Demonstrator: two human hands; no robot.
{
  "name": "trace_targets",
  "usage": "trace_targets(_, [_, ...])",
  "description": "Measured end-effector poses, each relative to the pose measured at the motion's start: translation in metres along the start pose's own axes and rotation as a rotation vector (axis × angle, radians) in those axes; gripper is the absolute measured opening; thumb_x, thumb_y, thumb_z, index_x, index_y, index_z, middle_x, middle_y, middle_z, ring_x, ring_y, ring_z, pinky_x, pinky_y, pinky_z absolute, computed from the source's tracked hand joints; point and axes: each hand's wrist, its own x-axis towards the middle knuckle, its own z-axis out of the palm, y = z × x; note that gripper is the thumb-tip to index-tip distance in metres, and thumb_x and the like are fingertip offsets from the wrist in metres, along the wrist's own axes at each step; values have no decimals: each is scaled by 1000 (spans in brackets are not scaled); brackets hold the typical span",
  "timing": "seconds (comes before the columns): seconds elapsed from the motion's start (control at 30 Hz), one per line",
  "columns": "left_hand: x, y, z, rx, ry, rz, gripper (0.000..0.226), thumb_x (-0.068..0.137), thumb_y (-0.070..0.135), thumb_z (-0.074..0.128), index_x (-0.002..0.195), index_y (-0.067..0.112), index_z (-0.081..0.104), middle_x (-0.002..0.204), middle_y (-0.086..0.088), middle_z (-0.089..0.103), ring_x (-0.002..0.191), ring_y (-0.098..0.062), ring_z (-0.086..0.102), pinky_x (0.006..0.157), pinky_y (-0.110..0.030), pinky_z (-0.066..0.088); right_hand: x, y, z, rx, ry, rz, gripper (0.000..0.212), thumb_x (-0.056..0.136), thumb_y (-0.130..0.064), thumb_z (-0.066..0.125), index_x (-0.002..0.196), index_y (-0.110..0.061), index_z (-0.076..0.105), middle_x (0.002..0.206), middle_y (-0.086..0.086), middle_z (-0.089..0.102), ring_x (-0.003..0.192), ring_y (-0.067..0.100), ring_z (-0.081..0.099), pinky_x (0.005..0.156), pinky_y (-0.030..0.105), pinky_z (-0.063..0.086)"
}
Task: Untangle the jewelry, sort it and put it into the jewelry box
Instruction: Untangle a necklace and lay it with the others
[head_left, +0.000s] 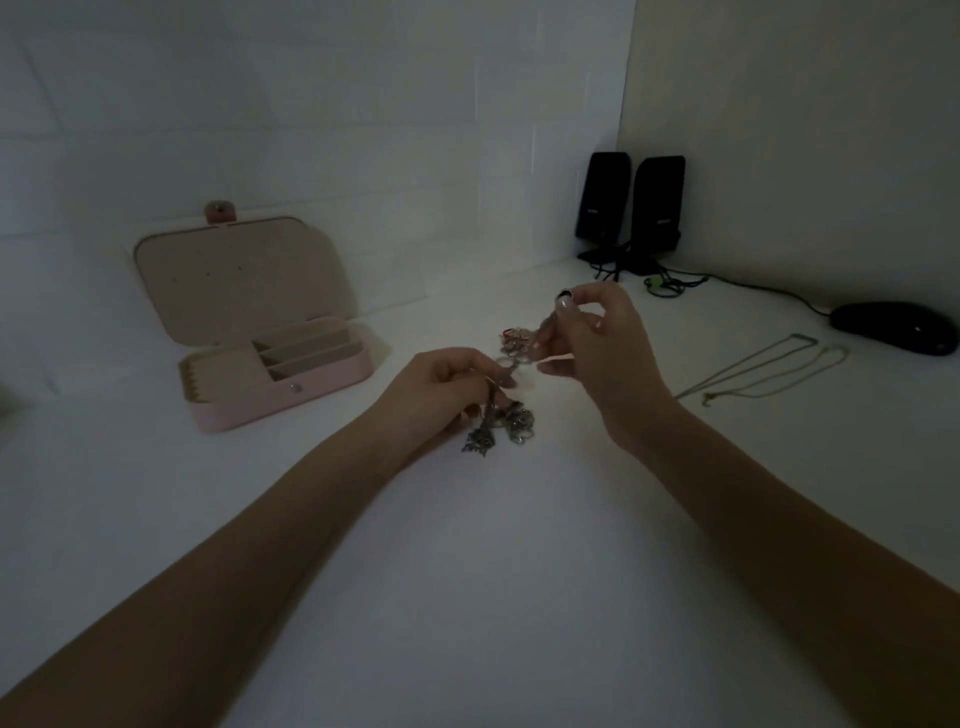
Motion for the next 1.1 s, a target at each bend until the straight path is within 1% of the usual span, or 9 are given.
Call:
trace_targets(0.13, [0, 3, -1, -26, -9, 6, 29, 84, 3, 61, 62, 21, 68, 62, -2, 66, 58, -10, 54, 58, -21, 38, 1, -2, -1, 115, 17, 91, 4, 101, -12, 39, 98, -12, 41, 66, 4, 55, 54, 10, 58, 54, 21, 52])
trace_targets(0.33, [-3, 9, -1, -119, 69, 94, 19, 92, 7, 53, 74, 6, 58, 54, -7, 54, 58, -18, 62, 58, -17, 46, 7, -10, -3, 390, 62, 219, 9, 101, -13, 41, 93, -12, 45, 61, 1, 50, 48, 10, 50, 45, 21, 46])
trace_targets(0.47, [-6, 14, 1, -161, 65, 35, 24, 96, 10, 48, 72, 6, 51, 44, -5, 47, 53, -20, 65, 56, -19, 50, 7, -10, -4, 391, 6, 227, 13, 102, -16, 38, 90, -14, 43, 53, -4, 40, 48, 9, 34, 44, 20, 34])
trace_targets(0.6, [-8, 21, 1, -279, 76, -103, 28, 95, 8, 37, 68, 8, 43, 67, -12, 67, 62, -23, 67, 49, -27, 52, 8, -13, -8, 382, 43, 215, 15, 103, -16, 37, 89, -15, 42, 50, -5, 36, 45, 9, 31, 43, 20, 34])
trace_targets(0.7, [-7, 23, -1, -363, 100, -142, 32, 93, 7, 34, 62, 12, 38, 79, -11, 71, 67, -20, 68, 46, -27, 51, 8, -12, -14, 126, 99, 77, 14, 102, -18, 37, 89, -21, 41, 45, -12, 39, 42, 5, 34, 43, 19, 36])
trace_targets(0.87, [-5, 18, -6, -304, 101, -57, 34, 94, 13, 37, 60, 10, 38, 50, -13, 39, 51, -27, 61, 54, -25, 46, 8, -14, -15, 218, 59, 54, 12, 101, -16, 40, 90, -18, 43, 46, -9, 37, 43, 7, 34, 43, 19, 36])
trace_targets(0.93, [-8, 18, -4, -197, 105, 5, 28, 95, 18, 46, 71, 5, 50, 45, -11, 48, 59, -32, 66, 61, -28, 50, 7, -15, -12, 240, -10, 67, 12, 101, -15, 42, 90, -17, 45, 47, -7, 39, 47, 9, 37, 49, 21, 40])
trace_targets(1.03, [-14, 18, 5, -105, 29, 124, 11, 90, 15, 58, 92, 5, 62, 74, -10, 70, 79, -23, 70, 77, -26, 53, 2, -17, -5, 297, -154, 109, 12, 101, -13, 41, 90, -13, 47, 49, -4, 40, 49, 11, 40, 54, 24, 43])
trace_targets(1.1, [-15, 17, 9, -38, -52, 184, 14, 88, 12, 59, 99, 8, 67, 94, -1, 71, 91, -10, 67, 82, -18, 51, -2, -18, -1, 260, -242, 135, 10, 101, -12, 41, 94, -11, 48, 52, -3, 41, 48, 11, 42, 51, 23, 44])
